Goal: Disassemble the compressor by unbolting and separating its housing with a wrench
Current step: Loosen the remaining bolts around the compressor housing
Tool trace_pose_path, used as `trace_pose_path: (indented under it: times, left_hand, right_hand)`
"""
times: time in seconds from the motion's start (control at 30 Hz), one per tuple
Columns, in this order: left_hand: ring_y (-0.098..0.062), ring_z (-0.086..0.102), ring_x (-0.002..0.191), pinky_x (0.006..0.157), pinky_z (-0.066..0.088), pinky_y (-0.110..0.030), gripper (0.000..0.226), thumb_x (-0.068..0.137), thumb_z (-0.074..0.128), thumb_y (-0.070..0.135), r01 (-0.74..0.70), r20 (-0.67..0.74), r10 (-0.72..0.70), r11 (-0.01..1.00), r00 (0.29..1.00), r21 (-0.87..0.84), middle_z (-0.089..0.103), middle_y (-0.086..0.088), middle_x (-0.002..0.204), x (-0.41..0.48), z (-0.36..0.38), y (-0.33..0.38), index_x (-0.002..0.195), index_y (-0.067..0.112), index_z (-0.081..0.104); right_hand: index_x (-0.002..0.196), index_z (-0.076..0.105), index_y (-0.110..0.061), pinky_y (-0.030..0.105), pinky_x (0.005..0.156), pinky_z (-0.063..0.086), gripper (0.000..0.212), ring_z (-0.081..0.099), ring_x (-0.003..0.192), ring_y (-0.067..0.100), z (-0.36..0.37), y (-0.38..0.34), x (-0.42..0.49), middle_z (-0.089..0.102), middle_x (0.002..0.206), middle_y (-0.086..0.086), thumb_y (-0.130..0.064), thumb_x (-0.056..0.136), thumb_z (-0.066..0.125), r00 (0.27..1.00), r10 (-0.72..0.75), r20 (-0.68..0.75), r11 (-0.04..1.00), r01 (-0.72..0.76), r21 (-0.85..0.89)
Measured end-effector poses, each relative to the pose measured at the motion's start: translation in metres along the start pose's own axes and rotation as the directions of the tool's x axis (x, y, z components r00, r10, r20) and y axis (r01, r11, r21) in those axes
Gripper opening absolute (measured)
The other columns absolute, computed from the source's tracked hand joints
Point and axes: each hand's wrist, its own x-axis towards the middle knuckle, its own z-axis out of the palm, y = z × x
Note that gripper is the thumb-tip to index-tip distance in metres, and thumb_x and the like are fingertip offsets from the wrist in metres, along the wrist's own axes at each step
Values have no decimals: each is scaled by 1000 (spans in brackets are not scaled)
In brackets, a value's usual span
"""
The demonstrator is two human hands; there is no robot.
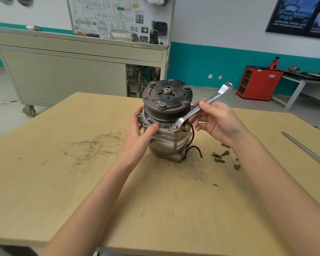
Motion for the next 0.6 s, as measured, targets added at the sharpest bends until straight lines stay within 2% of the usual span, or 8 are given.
trace_pose_path:
  times: [0.1, 0.2, 0.3, 0.37, 0.43, 0.47, 0.5, 0.6]
  left_hand:
    - [1, 46, 119, 99, 38, -25, 70, 86, 58, 43, 5, 4, -5, 1000, 1000, 0, 43, 28, 122, 1, -1, 0, 146, 36, 22]
    - [20, 44, 108, 89, 38, -10, 61, 95, 57, 33, -3, 7, 3, 1000, 1000, -5, 39, 36, 116, 1, 0, -1, 146, 36, 23]
    - [24, 44, 106, 83, 40, -5, 67, 86, 60, 42, -2, 15, 3, 1000, 1000, -19, 42, 36, 117, 1, -1, -1, 143, 38, 25]
    - [19, 48, 110, 83, 42, -5, 71, 80, 57, 45, -5, 13, 5, 1000, 1000, -26, 47, 33, 121, 1, -1, 0, 143, 37, 26]
    - [9, 49, 117, 91, 43, -12, 73, 79, 57, 45, -12, 10, 12, 999, 1000, -34, 49, 25, 126, 2, -1, -1, 144, 34, 27]
    - [3, 50, 120, 95, 43, -17, 74, 79, 57, 44, -16, 9, 16, 999, 1000, -40, 50, 22, 128, 2, -1, -2, 145, 33, 27]
    - [-1, 50, 121, 97, 43, -21, 74, 79, 57, 44, -20, 10, 20, 999, 1000, -40, 50, 19, 129, 2, -1, -3, 145, 32, 27]
    - [-4, 51, 121, 95, 43, -21, 73, 79, 58, 44, -30, 5, 30, 999, 1000, -29, 51, 16, 130, 1, 0, -2, 145, 33, 28]
  right_hand:
    - [92, 58, -7, 23, 52, 51, 18, 63, 57, 15, 0, 2, -2, 70, 71, 10, -18, 94, 44, 999, -36, 18, 997, 35, 69]
    - [87, 62, -7, 22, 52, 51, 24, 63, 57, 14, 8, 4, -15, 70, 69, 8, -23, 94, 46, 965, -191, -179, 967, 216, 133]
    - [81, 63, -13, 25, 51, 53, 20, 64, 52, 17, 20, 6, -35, 71, 66, 2, -26, 94, 56, 757, -539, -369, 840, 456, -294]
    - [84, 64, -26, 27, 61, 55, 9, 66, 59, 15, 30, 8, -49, 71, 70, -2, -31, 90, 59, 622, -756, -203, 585, 504, -636]
    - [87, 71, -16, 22, 59, 50, 14, 63, 54, 19, 40, 12, -59, 69, 67, 4, -28, 86, 64, 435, -870, 234, 5, 482, -876]
    - [84, 73, -3, 24, 52, 49, 20, 62, 50, 22, 43, 17, -61, 67, 64, 9, -22, 87, 66, 340, -819, 462, -270, 483, -833]
    - [80, 73, 6, 27, 46, 50, 25, 62, 49, 24, 47, 20, -61, 67, 63, 11, -17, 87, 66, 296, -760, 579, -404, 483, -777]
    - [73, 72, 6, 30, 40, 47, 26, 60, 50, 25, 52, 29, -62, 66, 62, 12, -15, 87, 69, 287, -718, 634, -478, 459, -749]
